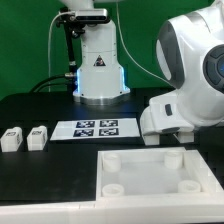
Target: Assemble one leg
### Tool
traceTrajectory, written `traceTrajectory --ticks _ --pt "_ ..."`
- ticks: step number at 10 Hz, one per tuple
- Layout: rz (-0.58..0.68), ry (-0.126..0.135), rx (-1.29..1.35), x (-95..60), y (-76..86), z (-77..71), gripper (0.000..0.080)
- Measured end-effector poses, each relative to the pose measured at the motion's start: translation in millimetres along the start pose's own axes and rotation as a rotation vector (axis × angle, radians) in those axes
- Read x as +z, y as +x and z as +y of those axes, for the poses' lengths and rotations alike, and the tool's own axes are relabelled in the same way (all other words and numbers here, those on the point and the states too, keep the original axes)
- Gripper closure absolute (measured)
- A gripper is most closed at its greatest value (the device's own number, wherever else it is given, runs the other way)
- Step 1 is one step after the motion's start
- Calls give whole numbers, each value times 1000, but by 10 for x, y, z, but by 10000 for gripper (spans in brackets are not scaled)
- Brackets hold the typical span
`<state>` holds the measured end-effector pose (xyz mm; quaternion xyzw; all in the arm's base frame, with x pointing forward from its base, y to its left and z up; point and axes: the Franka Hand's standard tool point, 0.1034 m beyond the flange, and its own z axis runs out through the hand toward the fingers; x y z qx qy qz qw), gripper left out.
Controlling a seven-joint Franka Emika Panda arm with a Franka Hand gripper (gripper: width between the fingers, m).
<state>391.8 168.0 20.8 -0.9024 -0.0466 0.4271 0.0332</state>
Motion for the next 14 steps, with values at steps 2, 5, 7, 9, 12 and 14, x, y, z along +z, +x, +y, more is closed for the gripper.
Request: traceTrajectory --ticks 2,5,7,9,12,14 --pt "16 11 -47 -483 -182 155 509" --pt "218 16 -57 -1203 -397 287 509" --pt "369 -1 -30 -1367 -533 206 509" --pt "590 -7 -31 -1407 -436 247 509" --pt "857 -14 -85 -1903 -309 435 509" --pt "1088 -1 -114 -2430 -150 526 509"
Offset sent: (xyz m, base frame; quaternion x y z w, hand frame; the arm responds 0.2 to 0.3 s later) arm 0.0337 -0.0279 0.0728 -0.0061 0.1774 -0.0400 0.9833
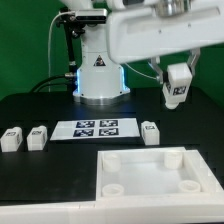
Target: Assemble one leg
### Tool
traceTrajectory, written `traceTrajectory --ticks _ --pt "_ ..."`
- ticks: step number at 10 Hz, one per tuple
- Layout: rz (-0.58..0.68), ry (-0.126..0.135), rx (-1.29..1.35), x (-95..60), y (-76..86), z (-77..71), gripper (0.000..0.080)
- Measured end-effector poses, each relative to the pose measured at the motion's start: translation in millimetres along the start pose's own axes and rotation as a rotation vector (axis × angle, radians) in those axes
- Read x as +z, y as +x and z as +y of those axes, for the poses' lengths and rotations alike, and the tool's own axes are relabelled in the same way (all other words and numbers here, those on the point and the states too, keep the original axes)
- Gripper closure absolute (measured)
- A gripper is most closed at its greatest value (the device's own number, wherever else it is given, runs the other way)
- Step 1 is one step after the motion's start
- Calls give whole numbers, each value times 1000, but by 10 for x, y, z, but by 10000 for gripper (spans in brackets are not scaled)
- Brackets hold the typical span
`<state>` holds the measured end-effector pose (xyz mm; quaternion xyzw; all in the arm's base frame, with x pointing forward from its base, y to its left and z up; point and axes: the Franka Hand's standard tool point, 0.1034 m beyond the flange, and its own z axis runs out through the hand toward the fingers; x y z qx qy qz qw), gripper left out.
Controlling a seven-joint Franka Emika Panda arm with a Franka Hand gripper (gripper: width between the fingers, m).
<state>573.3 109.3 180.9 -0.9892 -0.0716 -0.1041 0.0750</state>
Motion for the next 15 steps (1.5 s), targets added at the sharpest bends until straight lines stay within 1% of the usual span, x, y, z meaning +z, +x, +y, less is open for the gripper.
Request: traceTrajectory --ticks 1,2,3,4,6,7,8,9,10,11,12,14,15 --pt "122 -6 5 59 106 54 509" --pt "170 -22 1 69 48 67 509" --pt "274 -52 -13 43 71 114 509" --pt "313 -65 -12 75 38 146 509" --pt "317 -67 -12 85 35 153 509" --pt "324 -70 -20 100 67 179 509" --pt "343 -75 -27 151 172 249 509" --pt "368 -76 -28 195 314 287 509" --pt "388 -79 -26 258 418 336 509" --pt "396 -79 -21 352 440 351 509" --pt "390 -75 -17 478 419 339 509" --pt "360 -65 -13 706 332 312 509" --pt "351 -59 -9 768 306 278 509"
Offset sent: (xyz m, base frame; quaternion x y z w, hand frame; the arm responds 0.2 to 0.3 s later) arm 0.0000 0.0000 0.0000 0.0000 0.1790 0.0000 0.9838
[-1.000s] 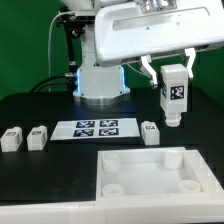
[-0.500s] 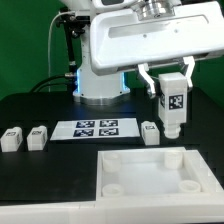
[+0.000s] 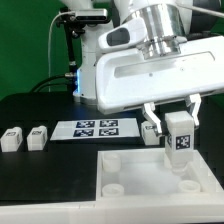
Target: Assemble one leg
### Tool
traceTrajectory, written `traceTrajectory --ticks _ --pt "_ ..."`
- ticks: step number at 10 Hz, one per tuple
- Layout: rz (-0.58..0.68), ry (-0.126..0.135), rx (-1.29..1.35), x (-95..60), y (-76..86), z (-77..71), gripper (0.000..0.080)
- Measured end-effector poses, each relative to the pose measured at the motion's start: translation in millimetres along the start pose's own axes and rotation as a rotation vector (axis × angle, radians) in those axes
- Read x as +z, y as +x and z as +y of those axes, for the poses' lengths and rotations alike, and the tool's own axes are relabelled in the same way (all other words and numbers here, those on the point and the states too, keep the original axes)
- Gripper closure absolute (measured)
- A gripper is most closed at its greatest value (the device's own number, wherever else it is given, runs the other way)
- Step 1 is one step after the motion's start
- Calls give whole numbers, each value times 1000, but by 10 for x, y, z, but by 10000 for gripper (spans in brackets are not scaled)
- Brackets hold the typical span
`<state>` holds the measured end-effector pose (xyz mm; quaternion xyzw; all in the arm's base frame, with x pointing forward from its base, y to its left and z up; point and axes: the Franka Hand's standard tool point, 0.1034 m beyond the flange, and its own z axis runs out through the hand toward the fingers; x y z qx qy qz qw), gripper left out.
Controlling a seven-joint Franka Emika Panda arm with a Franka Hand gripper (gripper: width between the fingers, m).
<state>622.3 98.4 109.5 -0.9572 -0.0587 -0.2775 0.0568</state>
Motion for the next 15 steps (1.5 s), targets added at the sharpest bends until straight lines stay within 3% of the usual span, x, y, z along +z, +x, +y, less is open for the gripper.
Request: traceTrajectory --ticks 2,5,10,14,15 --pt "-17 11 -5 81 -88 -103 509" --pt "-30 17 -8 158 -154 -145 509" --pt "-30 12 -2 271 -266 -118 508" --pt "2 2 -4 269 -272 -122 508" --pt "2 2 -4 271 -275 -121 392"
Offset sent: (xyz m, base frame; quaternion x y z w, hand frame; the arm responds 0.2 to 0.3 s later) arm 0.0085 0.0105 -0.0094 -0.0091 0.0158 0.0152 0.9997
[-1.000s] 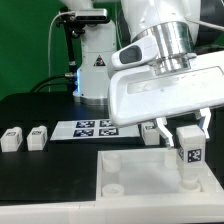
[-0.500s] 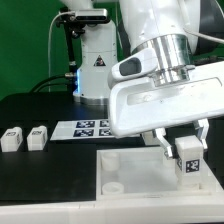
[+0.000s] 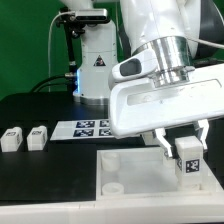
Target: Assemble one leg
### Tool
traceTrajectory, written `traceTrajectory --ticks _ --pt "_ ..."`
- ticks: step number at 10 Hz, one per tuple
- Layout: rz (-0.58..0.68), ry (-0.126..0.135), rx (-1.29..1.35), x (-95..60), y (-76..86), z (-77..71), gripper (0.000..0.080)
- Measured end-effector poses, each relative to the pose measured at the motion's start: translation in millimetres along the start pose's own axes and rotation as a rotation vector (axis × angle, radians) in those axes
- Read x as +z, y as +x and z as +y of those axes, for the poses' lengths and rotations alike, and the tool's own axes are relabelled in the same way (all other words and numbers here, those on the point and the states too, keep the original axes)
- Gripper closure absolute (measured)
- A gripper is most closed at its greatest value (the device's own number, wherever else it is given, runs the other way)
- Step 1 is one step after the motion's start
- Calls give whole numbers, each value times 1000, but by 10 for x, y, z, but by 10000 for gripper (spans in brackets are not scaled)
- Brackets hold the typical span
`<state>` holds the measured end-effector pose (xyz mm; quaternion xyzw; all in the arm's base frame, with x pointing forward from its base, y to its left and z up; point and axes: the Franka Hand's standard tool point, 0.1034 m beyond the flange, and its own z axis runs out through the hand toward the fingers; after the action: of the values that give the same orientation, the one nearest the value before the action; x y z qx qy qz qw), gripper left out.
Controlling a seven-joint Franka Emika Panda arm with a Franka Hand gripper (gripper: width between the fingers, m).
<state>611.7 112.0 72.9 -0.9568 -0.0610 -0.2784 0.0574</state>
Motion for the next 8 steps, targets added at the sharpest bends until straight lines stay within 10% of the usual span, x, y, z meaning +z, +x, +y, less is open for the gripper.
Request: traceTrajectory --ticks 3,8 --pt "0 0 0 1 -2 0 169" --pt "-1 0 0 2 -3 0 151"
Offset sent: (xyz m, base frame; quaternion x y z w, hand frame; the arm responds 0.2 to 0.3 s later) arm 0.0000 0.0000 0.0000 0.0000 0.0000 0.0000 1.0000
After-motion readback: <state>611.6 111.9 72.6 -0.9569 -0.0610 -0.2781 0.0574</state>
